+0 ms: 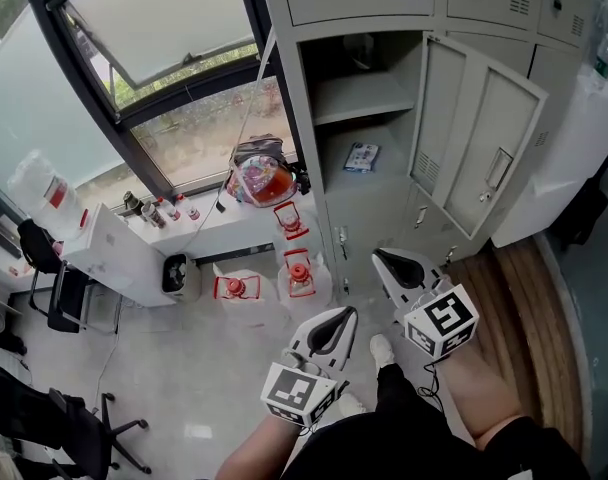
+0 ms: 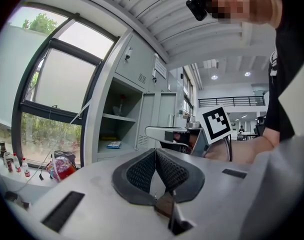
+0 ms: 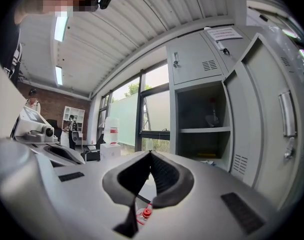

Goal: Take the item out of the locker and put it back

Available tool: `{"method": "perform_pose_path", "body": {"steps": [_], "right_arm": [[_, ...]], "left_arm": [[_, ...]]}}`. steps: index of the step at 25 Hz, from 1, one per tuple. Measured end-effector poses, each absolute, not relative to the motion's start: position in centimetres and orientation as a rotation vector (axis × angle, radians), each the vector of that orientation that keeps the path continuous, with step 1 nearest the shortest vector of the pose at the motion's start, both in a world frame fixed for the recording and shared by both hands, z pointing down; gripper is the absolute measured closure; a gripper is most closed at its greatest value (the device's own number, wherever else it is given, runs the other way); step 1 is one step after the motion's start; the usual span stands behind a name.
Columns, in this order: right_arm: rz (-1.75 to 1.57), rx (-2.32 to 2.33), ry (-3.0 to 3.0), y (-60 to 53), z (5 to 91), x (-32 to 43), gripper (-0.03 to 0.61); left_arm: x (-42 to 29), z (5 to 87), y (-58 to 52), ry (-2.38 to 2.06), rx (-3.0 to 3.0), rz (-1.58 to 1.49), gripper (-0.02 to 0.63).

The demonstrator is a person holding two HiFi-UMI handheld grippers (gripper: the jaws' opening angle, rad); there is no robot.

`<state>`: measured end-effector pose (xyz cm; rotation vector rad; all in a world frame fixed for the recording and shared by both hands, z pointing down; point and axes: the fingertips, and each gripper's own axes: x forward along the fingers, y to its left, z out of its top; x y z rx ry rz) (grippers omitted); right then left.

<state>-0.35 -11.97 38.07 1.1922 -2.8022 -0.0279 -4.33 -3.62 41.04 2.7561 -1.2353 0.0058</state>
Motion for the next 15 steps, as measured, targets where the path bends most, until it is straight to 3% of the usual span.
{"method": "perform_pose_path", "body": {"steps": [15], "right_arm": [[0.062, 1.245, -2.764, -24.3, 40.0, 2.6, 0.526]], "left_arm": [[-2.0, 41.3, -12.1, -1.244, 2.751, 0.029, 0.597]]}}
